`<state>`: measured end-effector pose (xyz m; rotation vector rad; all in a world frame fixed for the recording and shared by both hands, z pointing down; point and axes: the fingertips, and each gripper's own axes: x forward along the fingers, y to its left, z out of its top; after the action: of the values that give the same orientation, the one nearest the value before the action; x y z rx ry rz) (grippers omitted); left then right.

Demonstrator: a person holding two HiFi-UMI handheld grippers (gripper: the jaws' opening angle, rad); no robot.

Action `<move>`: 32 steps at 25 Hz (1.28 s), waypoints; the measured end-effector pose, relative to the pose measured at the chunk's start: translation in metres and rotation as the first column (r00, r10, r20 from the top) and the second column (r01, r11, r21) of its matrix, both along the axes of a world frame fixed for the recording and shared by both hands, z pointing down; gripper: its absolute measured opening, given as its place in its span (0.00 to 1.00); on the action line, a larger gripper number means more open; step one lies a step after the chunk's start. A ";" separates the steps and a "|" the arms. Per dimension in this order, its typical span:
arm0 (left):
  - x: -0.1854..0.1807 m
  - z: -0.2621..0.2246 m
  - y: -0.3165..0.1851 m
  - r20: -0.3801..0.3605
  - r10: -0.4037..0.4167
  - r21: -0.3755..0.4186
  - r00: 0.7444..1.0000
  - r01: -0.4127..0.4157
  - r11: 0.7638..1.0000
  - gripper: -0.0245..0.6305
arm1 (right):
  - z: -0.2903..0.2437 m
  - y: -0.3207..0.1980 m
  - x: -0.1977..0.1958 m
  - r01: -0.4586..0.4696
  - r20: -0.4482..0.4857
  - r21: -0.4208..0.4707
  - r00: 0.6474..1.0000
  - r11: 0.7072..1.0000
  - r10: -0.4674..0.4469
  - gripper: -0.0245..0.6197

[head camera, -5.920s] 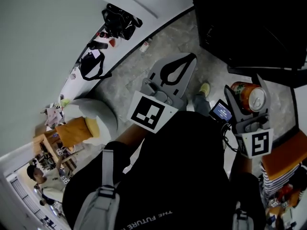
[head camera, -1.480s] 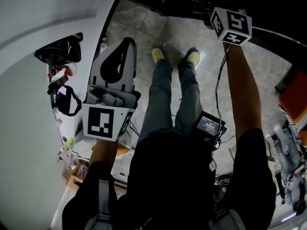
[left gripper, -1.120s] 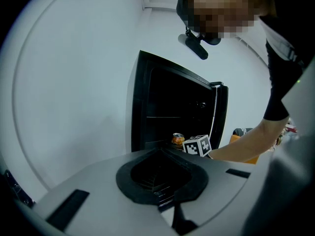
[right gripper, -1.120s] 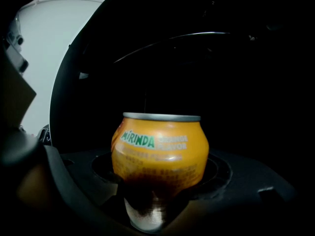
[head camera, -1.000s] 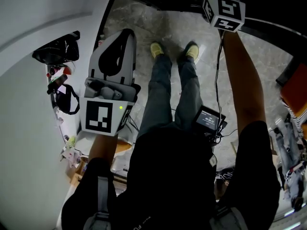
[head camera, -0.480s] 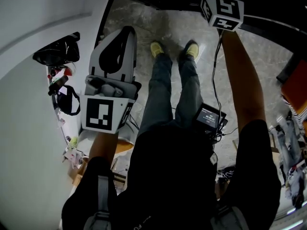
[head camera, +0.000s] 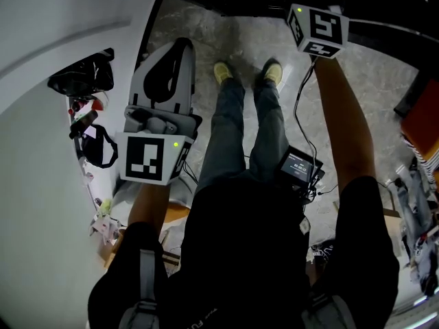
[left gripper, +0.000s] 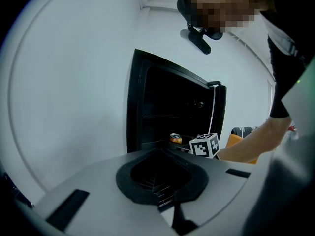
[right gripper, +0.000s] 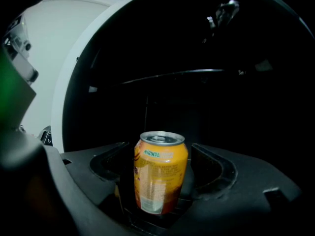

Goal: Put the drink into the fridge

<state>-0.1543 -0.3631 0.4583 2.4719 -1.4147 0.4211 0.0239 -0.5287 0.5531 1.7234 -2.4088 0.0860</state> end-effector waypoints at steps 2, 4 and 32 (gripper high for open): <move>0.002 0.000 -0.001 0.002 -0.002 0.000 1.000 0.002 1.000 0.06 | -0.004 0.006 0.002 -0.005 0.008 0.002 1.000 1.000 0.005 0.62; 0.003 0.000 -0.003 0.007 -0.007 0.006 1.000 0.007 1.000 0.06 | -0.009 0.011 0.003 -0.007 0.015 0.006 1.000 1.000 0.007 0.62; 0.046 -0.042 0.013 -0.047 -0.039 0.029 0.998 0.040 0.999 0.06 | -0.124 0.160 -0.011 0.038 0.090 -0.080 0.995 0.996 -0.031 0.55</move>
<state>-0.1086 -0.3502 0.4164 2.4560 -1.4589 0.3341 0.0132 -0.3686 0.4293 1.6755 -2.4597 0.2572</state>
